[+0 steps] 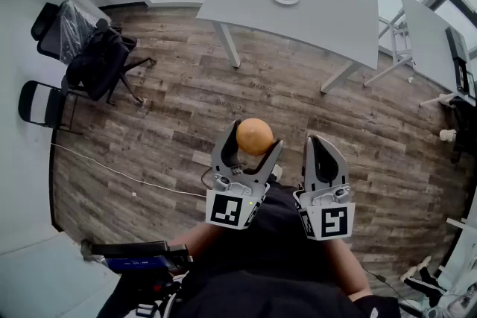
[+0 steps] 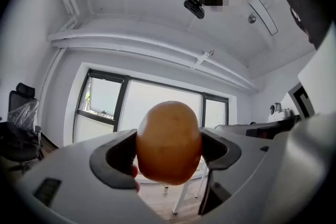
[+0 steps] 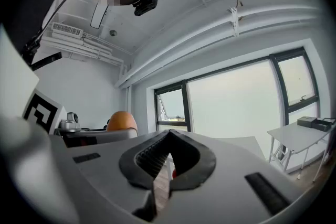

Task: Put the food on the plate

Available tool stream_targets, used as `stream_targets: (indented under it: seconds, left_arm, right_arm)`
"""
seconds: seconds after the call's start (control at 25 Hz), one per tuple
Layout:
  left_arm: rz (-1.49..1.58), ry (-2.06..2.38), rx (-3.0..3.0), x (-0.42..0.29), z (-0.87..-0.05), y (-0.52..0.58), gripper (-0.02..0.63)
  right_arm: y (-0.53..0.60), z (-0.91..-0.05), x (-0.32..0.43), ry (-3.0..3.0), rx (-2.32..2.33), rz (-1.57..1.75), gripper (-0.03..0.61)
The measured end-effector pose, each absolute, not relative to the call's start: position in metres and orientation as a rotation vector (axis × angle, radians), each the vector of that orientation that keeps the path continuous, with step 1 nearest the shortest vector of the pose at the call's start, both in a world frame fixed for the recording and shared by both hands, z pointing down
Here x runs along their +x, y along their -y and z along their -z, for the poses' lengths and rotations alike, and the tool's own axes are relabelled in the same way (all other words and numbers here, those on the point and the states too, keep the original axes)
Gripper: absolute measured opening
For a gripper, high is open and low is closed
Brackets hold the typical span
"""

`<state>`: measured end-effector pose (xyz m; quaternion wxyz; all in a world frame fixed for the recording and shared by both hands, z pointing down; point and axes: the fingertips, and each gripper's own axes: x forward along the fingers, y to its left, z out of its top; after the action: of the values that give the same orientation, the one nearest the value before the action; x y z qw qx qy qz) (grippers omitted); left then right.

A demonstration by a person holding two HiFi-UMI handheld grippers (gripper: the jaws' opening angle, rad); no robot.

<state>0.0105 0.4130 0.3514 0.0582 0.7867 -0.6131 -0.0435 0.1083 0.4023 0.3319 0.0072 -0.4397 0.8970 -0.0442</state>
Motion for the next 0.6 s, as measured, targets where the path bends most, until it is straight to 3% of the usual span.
stream_targets:
  seconds: [0.6]
  left_arm:
    - [0.119, 1.897, 2.346, 0.012, -0.357, -0.415, 0.368]
  right_arm:
    - [-0.414, -0.342, 0.113, -2.822, -1.274, 0.238, -0.003]
